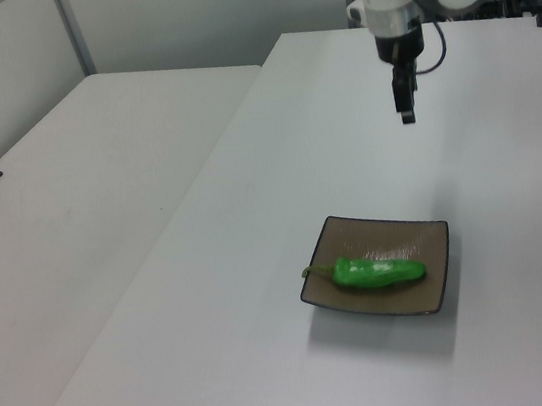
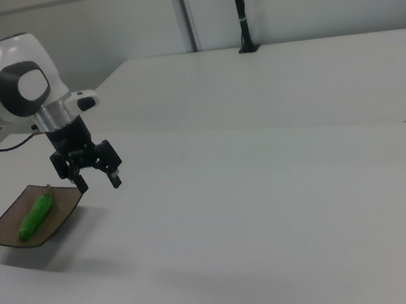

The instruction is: Chili peppers are placed on a ceramic plate

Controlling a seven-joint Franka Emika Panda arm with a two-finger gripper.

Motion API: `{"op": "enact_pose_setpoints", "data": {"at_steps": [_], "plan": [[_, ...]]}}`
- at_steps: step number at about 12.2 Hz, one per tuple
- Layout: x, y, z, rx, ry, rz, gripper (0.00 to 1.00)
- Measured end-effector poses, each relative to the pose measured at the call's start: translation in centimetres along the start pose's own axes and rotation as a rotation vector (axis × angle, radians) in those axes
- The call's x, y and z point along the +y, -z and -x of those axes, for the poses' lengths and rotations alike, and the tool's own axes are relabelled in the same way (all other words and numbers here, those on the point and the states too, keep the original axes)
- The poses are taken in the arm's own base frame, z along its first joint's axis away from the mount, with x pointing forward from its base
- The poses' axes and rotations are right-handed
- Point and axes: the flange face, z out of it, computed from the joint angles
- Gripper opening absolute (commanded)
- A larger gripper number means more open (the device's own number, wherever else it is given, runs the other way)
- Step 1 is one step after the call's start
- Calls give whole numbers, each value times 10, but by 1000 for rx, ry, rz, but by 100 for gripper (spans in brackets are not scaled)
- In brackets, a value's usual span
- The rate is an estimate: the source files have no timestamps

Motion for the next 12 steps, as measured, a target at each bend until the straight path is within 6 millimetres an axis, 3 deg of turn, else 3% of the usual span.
{"op": "enact_pose_setpoints", "data": {"at_steps": [4, 8, 12], "plan": [[41, 16, 22, 23, -39, 0, 100], [66, 12, 24, 19, -44, -104, 100], [73, 10, 25, 21, -52, -157, 100]]}}
